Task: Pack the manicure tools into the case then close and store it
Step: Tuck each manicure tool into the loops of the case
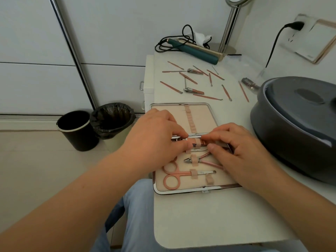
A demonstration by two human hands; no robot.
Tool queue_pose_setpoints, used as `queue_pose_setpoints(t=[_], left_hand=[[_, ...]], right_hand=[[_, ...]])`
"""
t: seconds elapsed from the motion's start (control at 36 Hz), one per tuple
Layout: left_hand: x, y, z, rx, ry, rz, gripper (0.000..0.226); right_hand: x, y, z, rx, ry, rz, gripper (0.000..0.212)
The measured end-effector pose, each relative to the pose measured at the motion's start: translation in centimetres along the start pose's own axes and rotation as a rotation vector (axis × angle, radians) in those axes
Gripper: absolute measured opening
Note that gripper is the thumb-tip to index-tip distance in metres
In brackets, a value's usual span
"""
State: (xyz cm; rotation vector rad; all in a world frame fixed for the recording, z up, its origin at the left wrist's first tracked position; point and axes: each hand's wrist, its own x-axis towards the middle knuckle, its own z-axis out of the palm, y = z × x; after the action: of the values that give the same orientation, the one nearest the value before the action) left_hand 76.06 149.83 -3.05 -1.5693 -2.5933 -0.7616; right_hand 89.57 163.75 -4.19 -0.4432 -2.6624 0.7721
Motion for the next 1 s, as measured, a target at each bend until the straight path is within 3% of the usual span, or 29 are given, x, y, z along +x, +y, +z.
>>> queue_pose_setpoints(t=[0.17, 0.42, 0.58, 0.83, 1.0], left_hand=[[-0.7, -0.6, -0.3, -0.010, 0.045, -0.009, 0.036], [-1.2, -1.2, -0.4, -0.034, 0.050, -0.046, 0.019], [-1.7, -1.5, -0.1, -0.068, 0.072, -0.021, 0.023], [-1.7, -1.8, 0.4, -0.112, 0.092, -0.053, 0.028], [-1.8, -2.1, 0.8, -0.148, 0.104, -0.065, 0.030]], right_hand=[[0.3, -0.4, -0.6, 0.046, -0.037, 0.026, 0.019], [2.1, -1.3, -1.4, -0.101, -0.146, 0.044, 0.010], [2.6, -2.6, -0.9, -0.118, -0.180, -0.039, 0.030], [3.4, -2.2, -1.0, -0.209, -0.263, -0.109, 0.005], [3.3, -2.0, -0.8, -0.238, -0.279, -0.112, 0.004]])
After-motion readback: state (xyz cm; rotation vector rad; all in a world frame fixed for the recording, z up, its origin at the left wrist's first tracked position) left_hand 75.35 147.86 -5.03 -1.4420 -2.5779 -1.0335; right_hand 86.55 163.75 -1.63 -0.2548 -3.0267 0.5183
